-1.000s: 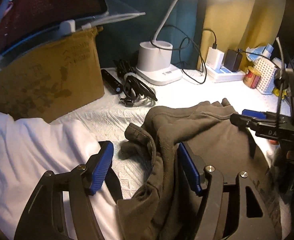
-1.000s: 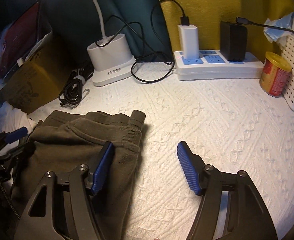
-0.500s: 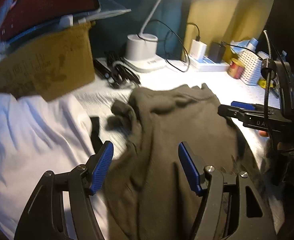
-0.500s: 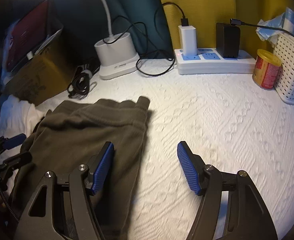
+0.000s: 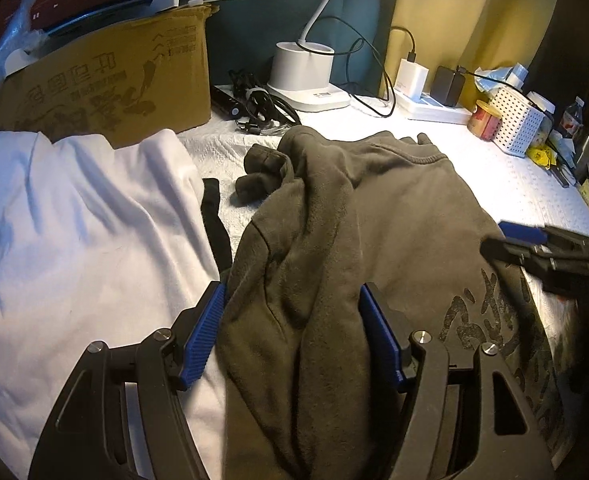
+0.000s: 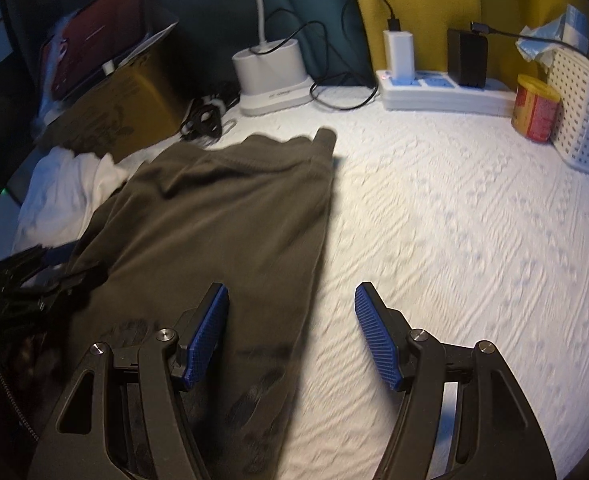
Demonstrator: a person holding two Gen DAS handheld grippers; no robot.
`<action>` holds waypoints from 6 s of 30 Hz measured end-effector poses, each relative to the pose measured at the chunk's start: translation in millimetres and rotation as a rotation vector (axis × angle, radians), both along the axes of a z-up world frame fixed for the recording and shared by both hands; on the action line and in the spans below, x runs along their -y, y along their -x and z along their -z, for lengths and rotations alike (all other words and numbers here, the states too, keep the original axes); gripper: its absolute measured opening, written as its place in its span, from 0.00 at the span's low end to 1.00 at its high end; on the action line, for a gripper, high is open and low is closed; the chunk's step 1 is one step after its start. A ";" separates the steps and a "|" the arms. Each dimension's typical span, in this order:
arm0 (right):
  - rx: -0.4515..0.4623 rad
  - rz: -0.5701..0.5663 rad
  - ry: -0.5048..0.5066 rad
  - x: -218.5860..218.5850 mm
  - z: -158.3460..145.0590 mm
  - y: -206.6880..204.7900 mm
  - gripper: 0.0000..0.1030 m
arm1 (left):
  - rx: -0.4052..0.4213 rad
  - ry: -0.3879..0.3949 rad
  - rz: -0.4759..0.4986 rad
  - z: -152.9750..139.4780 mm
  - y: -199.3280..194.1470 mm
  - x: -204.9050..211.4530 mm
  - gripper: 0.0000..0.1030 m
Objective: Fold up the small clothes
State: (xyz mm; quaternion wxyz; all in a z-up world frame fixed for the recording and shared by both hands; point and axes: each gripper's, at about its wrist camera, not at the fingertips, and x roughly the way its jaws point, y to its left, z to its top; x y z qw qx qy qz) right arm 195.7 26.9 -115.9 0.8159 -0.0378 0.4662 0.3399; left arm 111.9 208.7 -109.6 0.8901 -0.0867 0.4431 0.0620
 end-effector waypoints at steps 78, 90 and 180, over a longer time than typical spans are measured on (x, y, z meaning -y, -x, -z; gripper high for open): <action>0.343 0.367 -0.141 258.9 -145.8 138.1 0.67 | 0.454 -0.086 0.251 -166.1 102.5 205.8 1.00; 0.483 0.384 -0.165 274.7 -201.2 161.5 0.67 | 0.645 -0.167 0.147 -207.2 122.5 207.1 1.00; 0.750 0.297 -0.125 195.3 -290.5 169.9 0.81 | 0.808 -0.160 -0.064 -236.2 155.7 122.2 1.00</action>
